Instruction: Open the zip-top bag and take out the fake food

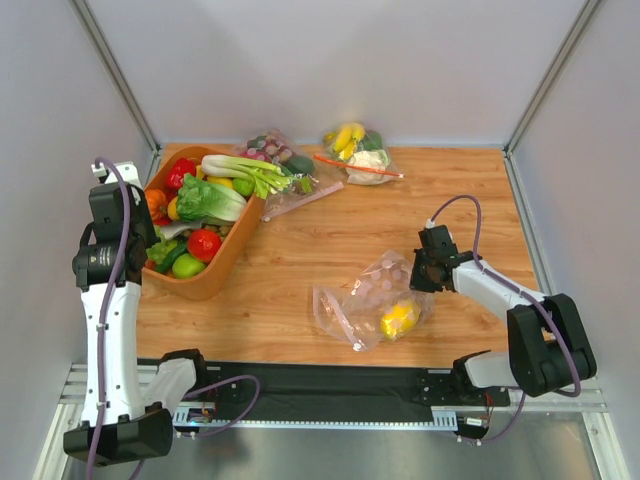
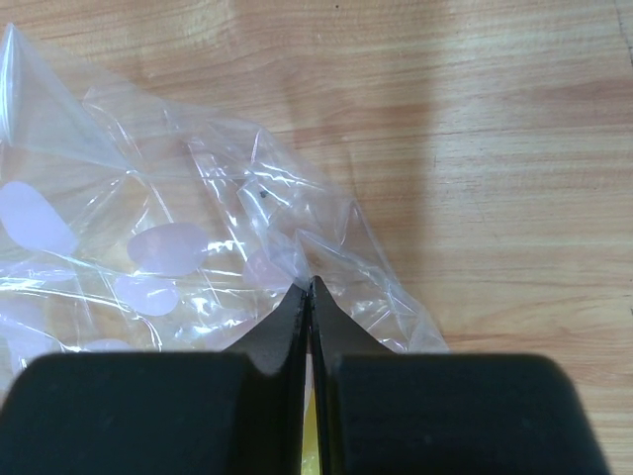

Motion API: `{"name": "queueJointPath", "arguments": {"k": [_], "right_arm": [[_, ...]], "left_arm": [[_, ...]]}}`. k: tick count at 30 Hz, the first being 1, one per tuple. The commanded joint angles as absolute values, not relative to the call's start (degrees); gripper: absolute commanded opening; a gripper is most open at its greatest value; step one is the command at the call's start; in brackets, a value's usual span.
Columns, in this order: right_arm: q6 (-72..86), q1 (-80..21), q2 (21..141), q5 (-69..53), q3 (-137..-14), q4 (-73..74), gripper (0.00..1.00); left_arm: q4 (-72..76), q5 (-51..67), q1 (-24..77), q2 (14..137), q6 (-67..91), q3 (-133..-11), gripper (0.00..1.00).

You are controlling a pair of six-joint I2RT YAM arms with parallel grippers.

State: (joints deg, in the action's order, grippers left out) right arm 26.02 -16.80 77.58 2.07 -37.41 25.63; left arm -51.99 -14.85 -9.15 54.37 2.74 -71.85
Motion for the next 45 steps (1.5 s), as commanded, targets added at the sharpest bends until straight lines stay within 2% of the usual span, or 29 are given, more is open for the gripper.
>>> {"name": "queueJointPath", "arguments": {"k": [1,4,6,10,15,20,25,28,31,38,43,45], "right_arm": [[25.14,-16.44,77.26,1.67,-39.20,24.17,0.00],[25.58,-16.52,76.82,1.49,-38.67,23.82,0.00],[25.75,-16.52,76.55,1.32,-38.23,23.73,0.00],[25.84,-16.52,76.12,1.41,-38.14,23.99,0.00],[25.40,-16.61,76.11,1.50,-38.58,24.43,0.00],[25.14,-16.61,76.55,1.32,-39.11,24.70,0.00],[25.05,-16.61,76.73,1.32,-39.55,25.05,0.00],[25.22,-16.61,76.99,1.23,-39.90,25.40,0.00],[25.66,-16.61,76.73,0.97,-40.17,25.66,0.00],[25.84,-16.61,76.20,1.41,-40.69,26.63,0.00],[26.10,-16.61,76.46,0.97,-40.69,26.81,0.00],[26.19,-16.52,76.55,0.88,-40.69,26.72,0.00]], "left_arm": [[-50.19,-16.08,-9.58,53.96,1.94,-72.51,0.29],[-50.89,-13.64,-9.67,55.63,2.37,-73.38,0.37],[-51.68,-12.22,-9.58,57.65,2.72,-73.91,0.53],[-51.59,-10.37,-9.67,58.97,3.51,-74.79,0.61],[-51.33,-9.58,-9.67,57.31,2.81,-74.80,0.65],[-46.94,-0.89,-8.88,51.69,2.02,-72.25,0.71],[-47.28,0.26,-1.69,51.15,3.16,-71.90,0.69],[-45.18,-3.77,12.15,52.38,5.71,-69.97,0.67],[-41.24,-4.66,20.72,54.30,9.12,-67.15,0.65],[-29.90,2.80,41.36,57.66,14.49,-58.46,0.59],[-23.30,7.73,49.56,60.63,19.94,-49.93,0.44],[-23.12,8.17,51.15,61.96,20.74,-47.48,0.43]]}}
